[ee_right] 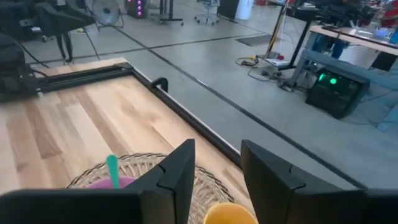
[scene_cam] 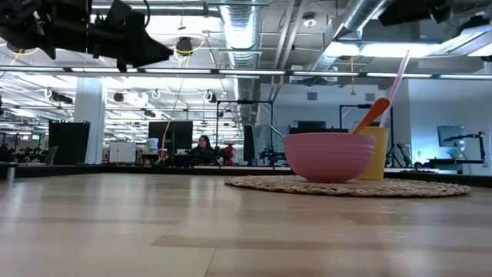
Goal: Pick & Place Utensil
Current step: Return to Home Position
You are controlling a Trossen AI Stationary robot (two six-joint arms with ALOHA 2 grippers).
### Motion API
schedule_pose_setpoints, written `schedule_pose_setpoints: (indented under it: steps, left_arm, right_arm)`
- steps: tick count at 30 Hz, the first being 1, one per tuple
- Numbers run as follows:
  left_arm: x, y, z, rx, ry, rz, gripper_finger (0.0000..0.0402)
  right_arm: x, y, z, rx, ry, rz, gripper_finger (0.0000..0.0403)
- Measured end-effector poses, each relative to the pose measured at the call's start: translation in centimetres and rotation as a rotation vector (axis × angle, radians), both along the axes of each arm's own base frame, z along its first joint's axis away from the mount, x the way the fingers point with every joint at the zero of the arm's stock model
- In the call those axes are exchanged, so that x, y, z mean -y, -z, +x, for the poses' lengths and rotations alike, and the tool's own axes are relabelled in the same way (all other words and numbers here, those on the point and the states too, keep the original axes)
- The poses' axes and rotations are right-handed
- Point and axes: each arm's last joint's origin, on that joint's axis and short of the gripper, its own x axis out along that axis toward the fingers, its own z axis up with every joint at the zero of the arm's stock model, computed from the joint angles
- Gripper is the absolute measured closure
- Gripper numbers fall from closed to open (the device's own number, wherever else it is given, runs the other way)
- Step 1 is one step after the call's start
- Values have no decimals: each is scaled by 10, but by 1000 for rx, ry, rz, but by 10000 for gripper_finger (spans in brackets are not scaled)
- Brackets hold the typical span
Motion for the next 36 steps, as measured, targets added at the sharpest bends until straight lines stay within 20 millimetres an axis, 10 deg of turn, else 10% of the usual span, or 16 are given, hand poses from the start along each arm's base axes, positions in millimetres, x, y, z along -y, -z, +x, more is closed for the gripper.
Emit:
schedule_pose_setpoints:
  steps: [14, 27, 36]
  left_arm:
    - [-26, 5, -15, -2, -102, -76, 250]
    - [-42, 5, -34, 10, 121, -150, 250]
    - [-52, 6, -53, 8, 189, -215, 250]
  right_arm:
    - [11, 45, -41, 219, -81, 108, 280]
    - [0, 80, -43, 374, -578, -75, 280]
    - [0, 94, -40, 367, -551, -99, 280]
